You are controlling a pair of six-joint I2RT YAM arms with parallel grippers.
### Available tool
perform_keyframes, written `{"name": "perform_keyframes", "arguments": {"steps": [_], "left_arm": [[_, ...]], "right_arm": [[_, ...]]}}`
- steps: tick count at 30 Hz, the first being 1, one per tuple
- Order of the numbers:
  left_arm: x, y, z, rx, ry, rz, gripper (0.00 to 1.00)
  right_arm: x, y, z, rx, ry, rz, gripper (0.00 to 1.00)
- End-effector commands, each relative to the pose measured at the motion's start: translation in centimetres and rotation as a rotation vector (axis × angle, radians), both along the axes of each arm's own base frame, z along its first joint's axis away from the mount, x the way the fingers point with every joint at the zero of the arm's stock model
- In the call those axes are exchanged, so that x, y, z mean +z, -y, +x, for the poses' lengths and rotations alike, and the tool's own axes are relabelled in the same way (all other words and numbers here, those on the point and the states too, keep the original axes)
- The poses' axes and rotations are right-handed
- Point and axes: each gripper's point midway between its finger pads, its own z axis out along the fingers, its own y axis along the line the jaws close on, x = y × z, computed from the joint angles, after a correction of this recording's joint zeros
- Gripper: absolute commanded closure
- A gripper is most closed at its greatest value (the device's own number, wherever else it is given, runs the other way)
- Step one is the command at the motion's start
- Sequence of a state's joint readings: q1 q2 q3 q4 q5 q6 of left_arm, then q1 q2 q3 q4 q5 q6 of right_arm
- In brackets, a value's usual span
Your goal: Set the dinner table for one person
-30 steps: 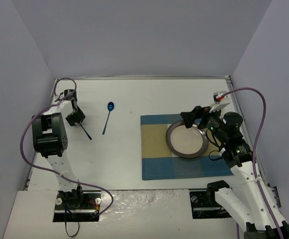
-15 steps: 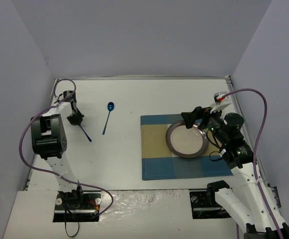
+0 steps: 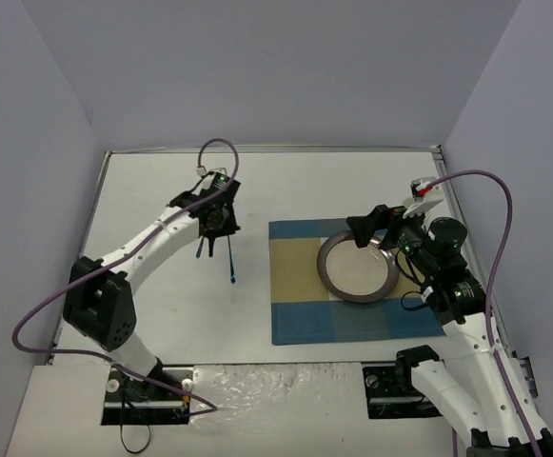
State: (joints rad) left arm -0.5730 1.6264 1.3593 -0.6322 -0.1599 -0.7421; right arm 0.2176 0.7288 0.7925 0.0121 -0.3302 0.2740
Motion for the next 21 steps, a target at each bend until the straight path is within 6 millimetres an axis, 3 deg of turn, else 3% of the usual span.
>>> {"name": "perform_keyframes", "arguments": {"steps": [1,5,9,12,21], "left_arm": [[0.5,7.4,-2.2,-0.025,0.001,-0.056,1.0],[-0.5,13.4,-3.6,-0.107,-0.007,-0.072,1.0],[-2.4,15.9,-4.5,-0.105,-0.034,-0.07,1.0],[-3.9,17.1,-5.0,-0.095,-0.064,-0.097,1.0],[-6.1,16.5,-5.3,-0.012,-0.077,-0.059,1.0]], "right_arm": [[4.2,-0.5,-0.8,0.029,0.108,0.05,0.0],[4.4,-0.5,-1.6,0.04,0.113,0.05,0.0],[4.7,-0.4,-2.5,0.05,0.13,0.042,0.0],[4.3,-0.2,-2.8,0.047,0.113,0.018,0.0],[3.9,-0.3,-3.5,0.055,0.114,0.002,0.0]]}}
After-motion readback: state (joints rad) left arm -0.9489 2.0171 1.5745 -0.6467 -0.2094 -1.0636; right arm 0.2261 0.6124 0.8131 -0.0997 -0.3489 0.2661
